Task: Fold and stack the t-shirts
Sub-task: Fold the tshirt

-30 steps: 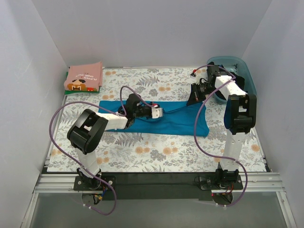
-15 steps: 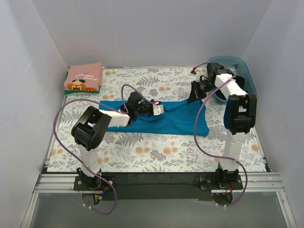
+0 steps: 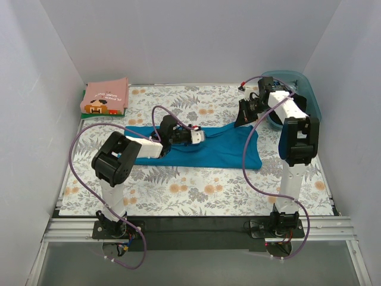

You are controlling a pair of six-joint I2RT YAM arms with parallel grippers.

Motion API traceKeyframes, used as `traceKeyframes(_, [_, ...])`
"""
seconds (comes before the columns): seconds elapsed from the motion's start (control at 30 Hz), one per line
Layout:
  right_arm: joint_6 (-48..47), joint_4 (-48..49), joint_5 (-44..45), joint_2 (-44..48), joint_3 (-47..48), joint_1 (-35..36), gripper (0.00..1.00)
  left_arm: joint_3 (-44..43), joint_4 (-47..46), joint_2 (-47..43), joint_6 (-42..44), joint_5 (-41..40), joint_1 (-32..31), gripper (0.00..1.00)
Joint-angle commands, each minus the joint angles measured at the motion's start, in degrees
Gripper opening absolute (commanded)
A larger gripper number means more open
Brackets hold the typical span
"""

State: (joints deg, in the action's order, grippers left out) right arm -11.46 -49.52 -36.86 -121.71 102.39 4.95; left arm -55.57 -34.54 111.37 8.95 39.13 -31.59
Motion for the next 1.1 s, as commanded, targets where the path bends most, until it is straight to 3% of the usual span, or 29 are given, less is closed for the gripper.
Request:
traceKeyframes(0.0, [0.04,-0.23,1.53,-0.98,3.60,0.06,0.01,-1.99,-0.61,0.42,0.10,-0.99,0.57,0.00])
traceKeyframes(0.3, [-0.05,-0.32,0.65,-0.47,3.79,0.06,0.01,-2.88,0.88,0.70,-0.87,1.11,0.83,0.00])
traceKeyframes(0.57, [0.65,-0.49,-1.72,5.78,-4.64,0.06,0.01,0.11,1.85,-3.70,-3.58,5.69,0.92,0.00])
traceKeyframes(1.07, [1.18,-0.67,-2.95,12.90,-17.92,0.06,0.01,-0.59,16.61,-5.99,-2.80,16.23,1.97,0.04])
